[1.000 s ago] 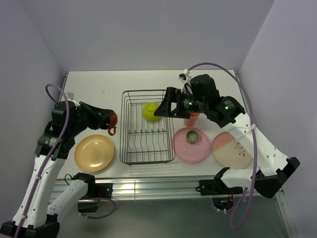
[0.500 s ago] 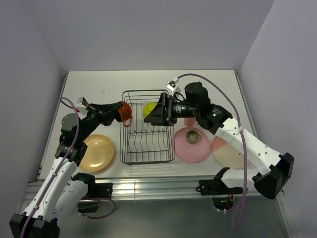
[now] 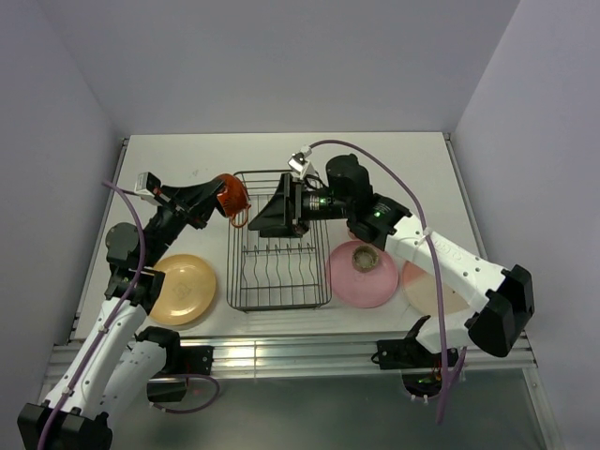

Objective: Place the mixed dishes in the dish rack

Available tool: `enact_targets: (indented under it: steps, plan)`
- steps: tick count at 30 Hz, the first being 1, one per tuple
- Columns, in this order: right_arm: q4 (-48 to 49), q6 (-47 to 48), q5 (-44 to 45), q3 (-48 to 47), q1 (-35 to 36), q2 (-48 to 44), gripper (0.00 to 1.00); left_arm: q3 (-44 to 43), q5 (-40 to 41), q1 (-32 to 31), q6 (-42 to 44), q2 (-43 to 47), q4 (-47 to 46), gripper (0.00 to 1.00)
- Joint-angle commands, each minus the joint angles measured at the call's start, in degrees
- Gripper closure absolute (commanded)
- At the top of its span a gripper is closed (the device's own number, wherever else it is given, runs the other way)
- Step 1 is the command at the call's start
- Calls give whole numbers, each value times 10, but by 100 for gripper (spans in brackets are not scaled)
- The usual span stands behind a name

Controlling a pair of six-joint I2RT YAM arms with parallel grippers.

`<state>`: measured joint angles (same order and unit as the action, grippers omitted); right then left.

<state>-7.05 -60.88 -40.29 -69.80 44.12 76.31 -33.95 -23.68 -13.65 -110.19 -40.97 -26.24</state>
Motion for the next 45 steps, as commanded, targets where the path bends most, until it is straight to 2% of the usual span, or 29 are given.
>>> enact_targets:
  steps: [1, 4, 13, 18, 22, 26, 27, 30, 34, 35, 36, 37, 39, 40, 42, 44, 45]
  plan:
    - [66, -23, -19, -29, 5, 13, 32, -7, 5, -3, -20, 8, -81, 100]
    - [67, -33, -11, -34, 6, 23, 38, -8, 6, -5, -15, 9, -81, 100]
    - [143, -69, -3, -32, 16, 38, 41, 6, 13, -12, -20, 3, -101, 100]
    - [162, -79, 0, -40, 25, 58, 51, 12, 21, -22, -24, -5, -120, 100]
    - [165, -82, 7, -46, 34, 71, 67, 20, 29, -26, -30, -7, -139, 100]
    - [158, -74, 21, -47, 38, 73, 78, 26, 32, -27, -32, -4, -141, 100]
    - [156, -71, 24, -46, 38, 73, 86, 28, 35, -28, -33, -2, -142, 100]
    - [137, -54, 33, -53, 38, 73, 100, 35, 36, -28, -36, 3, -142, 100]
    - [104, -21, 57, -61, 39, 64, 100, 38, 25, -29, -31, 9, -120, 100]
    - [93, -11, 63, -68, 38, 60, 100, 35, 20, -29, -26, 10, -89, 95]
    - [74, 7, 77, -72, 38, 57, 100, 35, 14, -29, -21, 15, -70, 86]
    - [58, 15, 79, -76, 35, 56, 100, 35, 7, -29, -18, 19, -51, 67]
    - [37, 30, 84, -80, 33, 52, 100, 34, 4, -29, -6, 33, 6, 48]
    - [31, 34, 86, -80, 29, 52, 100, 33, 2, -29, -3, 39, 26, 26]
    - [13, 45, 88, -75, 26, 48, 100, 28, 3, -29, 11, 55, 93, 3]
    - [5, 52, 90, -66, 19, 43, 100, 7, -2, -29, 37, 60, 161, 1]
    - [-2, 56, 91, -63, 16, 41, 100, -3, -2, -29, 51, 62, 237, 1]
